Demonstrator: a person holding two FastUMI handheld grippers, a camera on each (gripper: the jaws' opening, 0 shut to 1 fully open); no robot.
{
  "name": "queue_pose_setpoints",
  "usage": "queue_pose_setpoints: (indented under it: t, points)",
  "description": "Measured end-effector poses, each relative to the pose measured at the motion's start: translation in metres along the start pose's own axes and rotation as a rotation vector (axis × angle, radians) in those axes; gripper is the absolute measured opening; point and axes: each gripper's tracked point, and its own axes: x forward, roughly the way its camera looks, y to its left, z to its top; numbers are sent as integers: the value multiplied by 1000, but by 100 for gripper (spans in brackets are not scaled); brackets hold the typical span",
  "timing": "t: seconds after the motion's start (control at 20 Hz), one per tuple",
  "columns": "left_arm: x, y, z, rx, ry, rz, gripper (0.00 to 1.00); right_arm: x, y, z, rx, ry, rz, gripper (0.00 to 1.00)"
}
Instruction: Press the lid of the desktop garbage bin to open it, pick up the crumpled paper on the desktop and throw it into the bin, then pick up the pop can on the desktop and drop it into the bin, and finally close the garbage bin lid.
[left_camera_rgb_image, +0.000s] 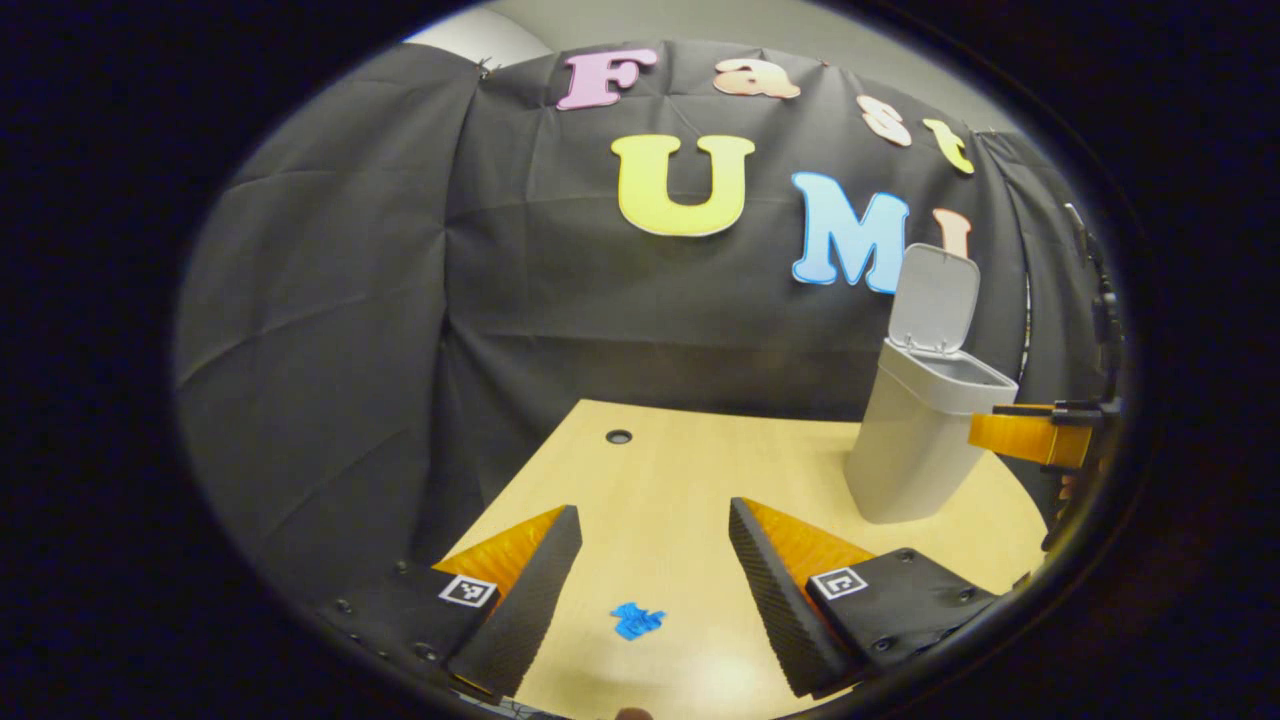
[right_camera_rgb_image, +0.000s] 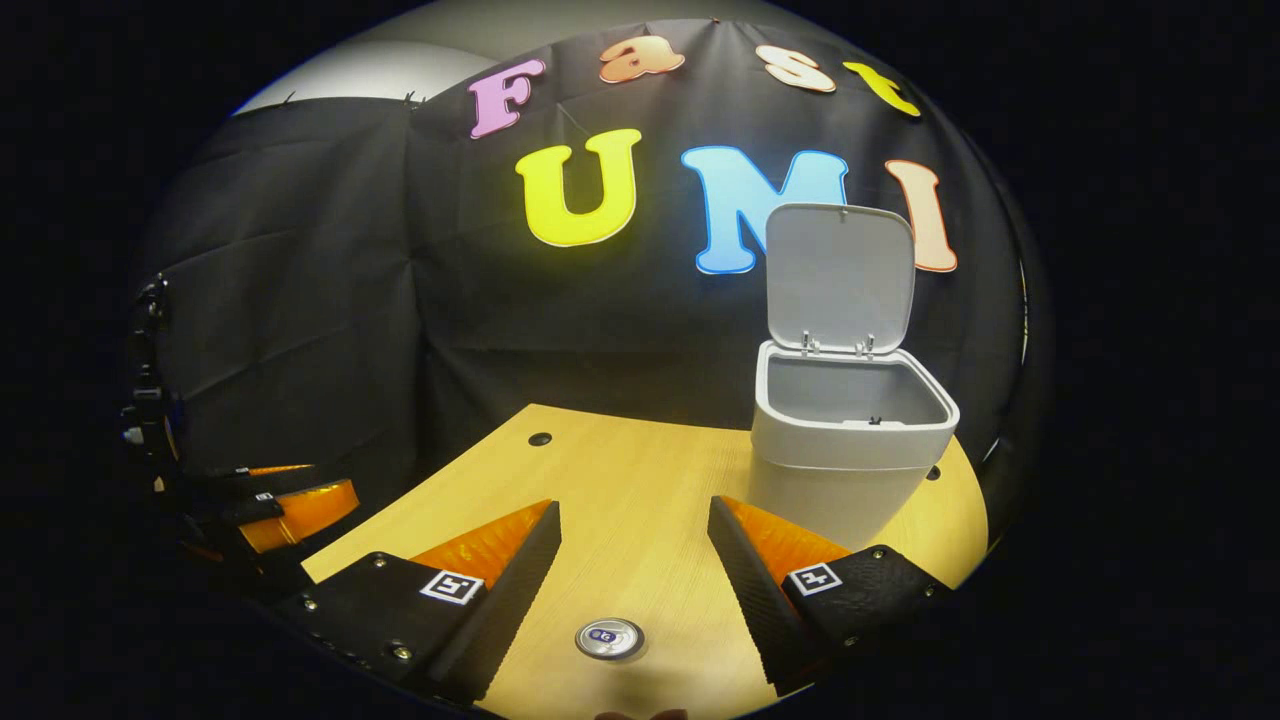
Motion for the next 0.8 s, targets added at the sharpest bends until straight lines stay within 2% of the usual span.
queue_pose_setpoints:
  t: [0.2,0.5,0.75,0.8]
  points:
    - [13,2,-36,6,84,-8,98,4,4,-7,2,31,10,95]
    - [37,0,-82,31,185,-31,100,7,15,-24,-3,75,26,95]
    - [60,11,-127,57,270,-11,100,3,18,-39,10,113,24,95]
    - [68,13,-139,69,289,-6,89,1,19,-43,8,118,21,95]
